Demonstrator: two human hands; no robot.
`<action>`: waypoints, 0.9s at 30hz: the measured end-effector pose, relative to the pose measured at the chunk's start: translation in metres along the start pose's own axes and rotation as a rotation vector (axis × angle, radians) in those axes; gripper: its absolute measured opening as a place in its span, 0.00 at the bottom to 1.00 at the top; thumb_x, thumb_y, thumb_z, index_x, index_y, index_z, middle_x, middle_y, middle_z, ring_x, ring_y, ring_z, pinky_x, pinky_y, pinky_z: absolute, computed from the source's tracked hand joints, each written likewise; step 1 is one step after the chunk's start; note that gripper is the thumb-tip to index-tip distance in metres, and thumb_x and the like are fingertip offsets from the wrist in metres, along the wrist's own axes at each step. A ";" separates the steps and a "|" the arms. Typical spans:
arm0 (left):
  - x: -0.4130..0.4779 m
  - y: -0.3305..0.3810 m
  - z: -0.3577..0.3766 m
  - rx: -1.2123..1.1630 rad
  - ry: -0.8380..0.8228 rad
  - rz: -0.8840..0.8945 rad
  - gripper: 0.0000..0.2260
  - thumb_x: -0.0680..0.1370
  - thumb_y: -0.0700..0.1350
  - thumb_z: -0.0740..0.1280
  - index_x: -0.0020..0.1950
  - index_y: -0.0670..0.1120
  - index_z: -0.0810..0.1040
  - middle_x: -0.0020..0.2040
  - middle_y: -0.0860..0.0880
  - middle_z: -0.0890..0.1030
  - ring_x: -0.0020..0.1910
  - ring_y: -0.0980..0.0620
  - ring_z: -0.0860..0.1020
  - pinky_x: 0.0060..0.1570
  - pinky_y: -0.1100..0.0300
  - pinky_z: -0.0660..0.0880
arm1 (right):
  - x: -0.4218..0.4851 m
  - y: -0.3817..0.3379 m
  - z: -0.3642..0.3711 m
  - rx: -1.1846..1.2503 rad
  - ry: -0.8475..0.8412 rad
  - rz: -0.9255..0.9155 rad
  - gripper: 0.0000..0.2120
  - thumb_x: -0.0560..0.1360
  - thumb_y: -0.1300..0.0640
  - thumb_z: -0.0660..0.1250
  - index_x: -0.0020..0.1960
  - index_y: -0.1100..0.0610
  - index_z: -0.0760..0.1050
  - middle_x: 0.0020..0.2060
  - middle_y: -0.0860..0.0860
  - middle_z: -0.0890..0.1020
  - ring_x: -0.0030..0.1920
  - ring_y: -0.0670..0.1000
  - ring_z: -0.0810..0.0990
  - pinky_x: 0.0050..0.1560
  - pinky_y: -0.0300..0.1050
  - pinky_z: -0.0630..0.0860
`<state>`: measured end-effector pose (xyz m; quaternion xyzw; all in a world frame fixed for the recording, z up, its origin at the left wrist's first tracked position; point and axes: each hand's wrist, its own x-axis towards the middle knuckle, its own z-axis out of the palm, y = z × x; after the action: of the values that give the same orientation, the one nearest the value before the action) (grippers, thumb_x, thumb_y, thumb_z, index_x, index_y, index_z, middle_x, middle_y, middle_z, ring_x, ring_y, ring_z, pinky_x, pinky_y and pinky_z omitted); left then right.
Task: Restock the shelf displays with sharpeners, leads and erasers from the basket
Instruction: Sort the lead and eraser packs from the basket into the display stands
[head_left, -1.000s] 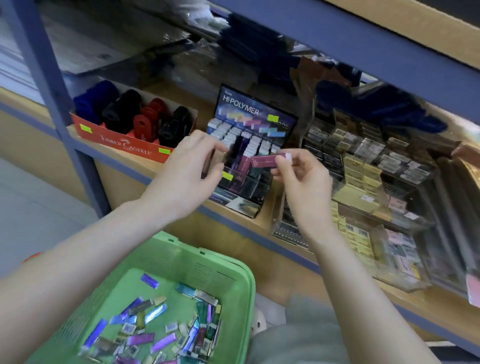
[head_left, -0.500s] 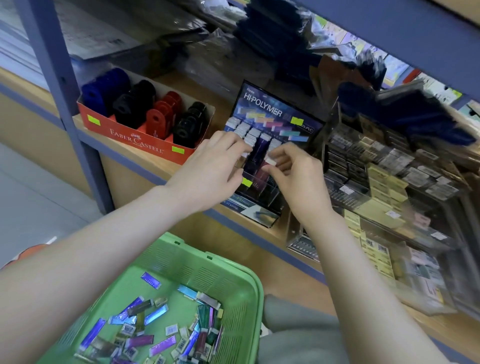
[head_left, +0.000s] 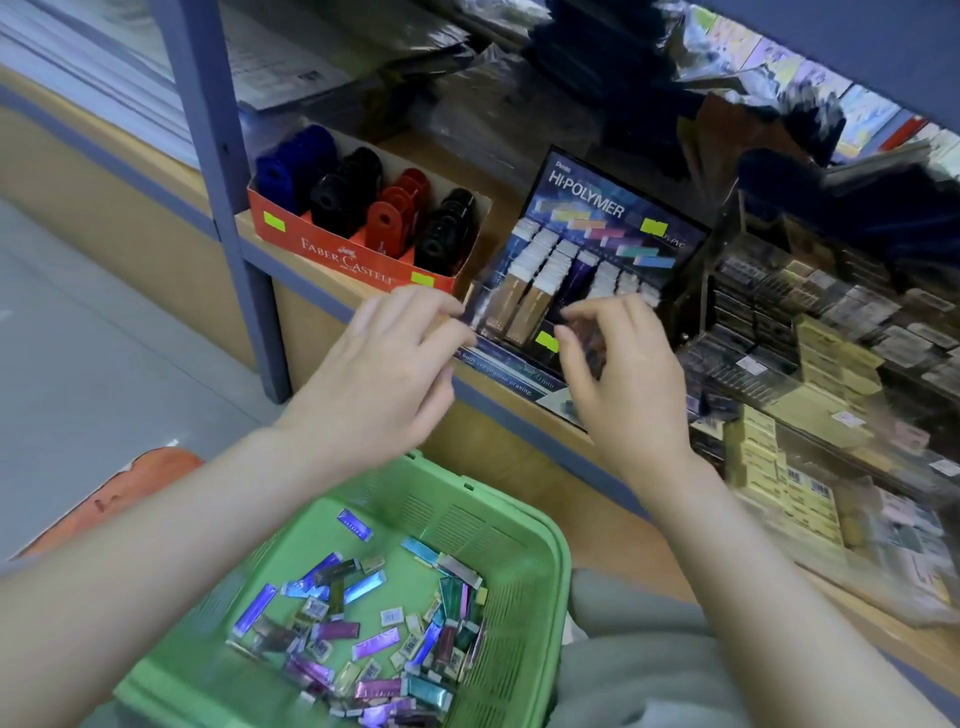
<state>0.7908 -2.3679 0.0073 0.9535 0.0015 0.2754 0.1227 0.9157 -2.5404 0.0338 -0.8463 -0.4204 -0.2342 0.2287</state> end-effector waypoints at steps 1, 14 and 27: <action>-0.016 -0.004 0.000 0.010 -0.014 -0.024 0.12 0.74 0.42 0.58 0.53 0.40 0.77 0.54 0.42 0.76 0.56 0.45 0.70 0.56 0.52 0.62 | -0.006 -0.009 0.005 0.015 -0.044 -0.042 0.09 0.78 0.54 0.61 0.53 0.58 0.75 0.45 0.49 0.75 0.47 0.47 0.72 0.39 0.34 0.63; -0.203 -0.077 0.023 0.013 -0.282 -0.625 0.20 0.76 0.46 0.57 0.67 0.41 0.70 0.61 0.43 0.73 0.62 0.46 0.70 0.61 0.53 0.65 | -0.139 -0.067 0.154 0.199 -1.044 0.022 0.20 0.82 0.53 0.57 0.72 0.56 0.61 0.66 0.51 0.68 0.66 0.51 0.68 0.66 0.44 0.65; -0.245 -0.084 0.042 -0.382 -0.266 -0.930 0.17 0.82 0.49 0.52 0.71 0.50 0.61 0.63 0.48 0.74 0.58 0.50 0.75 0.55 0.53 0.71 | -0.214 -0.094 0.306 0.149 -1.402 -0.061 0.50 0.69 0.52 0.75 0.78 0.56 0.45 0.77 0.51 0.51 0.77 0.52 0.47 0.74 0.45 0.44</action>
<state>0.6107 -2.3140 -0.1754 0.8394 0.3591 0.0638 0.4029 0.7867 -2.4404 -0.3143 -0.7676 -0.5071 0.3894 -0.0456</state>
